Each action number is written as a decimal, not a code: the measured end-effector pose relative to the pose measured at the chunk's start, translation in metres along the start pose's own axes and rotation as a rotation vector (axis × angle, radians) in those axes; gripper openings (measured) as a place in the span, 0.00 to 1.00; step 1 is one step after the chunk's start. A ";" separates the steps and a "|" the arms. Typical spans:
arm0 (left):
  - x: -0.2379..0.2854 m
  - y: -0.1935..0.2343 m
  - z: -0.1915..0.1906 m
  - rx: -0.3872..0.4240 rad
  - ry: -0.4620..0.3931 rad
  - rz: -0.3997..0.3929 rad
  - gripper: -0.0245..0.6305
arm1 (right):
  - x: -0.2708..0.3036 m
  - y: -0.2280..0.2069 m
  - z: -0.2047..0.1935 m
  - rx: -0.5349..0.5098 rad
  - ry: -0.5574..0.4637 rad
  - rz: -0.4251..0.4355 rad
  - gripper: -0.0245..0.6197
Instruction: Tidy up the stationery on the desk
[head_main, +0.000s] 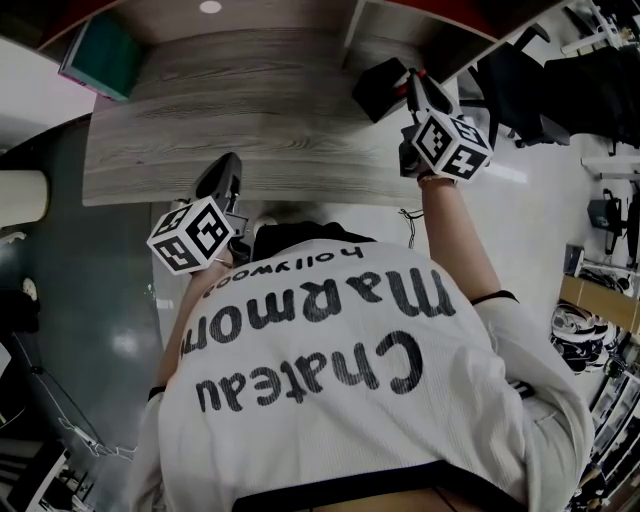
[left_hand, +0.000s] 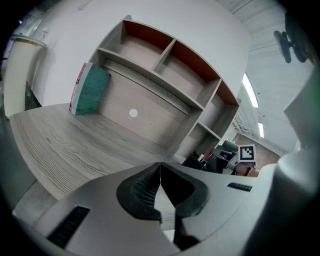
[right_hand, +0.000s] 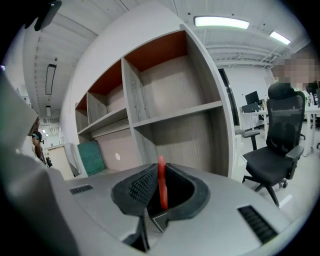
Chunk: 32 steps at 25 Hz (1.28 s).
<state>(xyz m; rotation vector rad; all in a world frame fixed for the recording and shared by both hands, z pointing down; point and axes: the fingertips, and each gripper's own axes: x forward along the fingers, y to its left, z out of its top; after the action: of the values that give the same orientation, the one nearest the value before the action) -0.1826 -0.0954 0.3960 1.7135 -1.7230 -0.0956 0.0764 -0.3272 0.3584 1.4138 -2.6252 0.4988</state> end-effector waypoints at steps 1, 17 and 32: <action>-0.001 0.001 0.000 0.000 -0.001 0.001 0.06 | 0.000 0.000 -0.004 0.007 0.009 -0.001 0.13; -0.011 0.004 -0.010 -0.016 0.000 0.017 0.06 | -0.001 0.005 -0.042 0.001 0.109 0.009 0.13; -0.022 0.011 -0.013 -0.020 -0.024 0.039 0.06 | 0.004 0.007 -0.053 -0.011 0.135 0.026 0.13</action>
<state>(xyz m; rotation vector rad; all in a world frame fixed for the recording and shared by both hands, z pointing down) -0.1877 -0.0690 0.4026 1.6702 -1.7661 -0.1153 0.0663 -0.3087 0.4074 1.2960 -2.5386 0.5615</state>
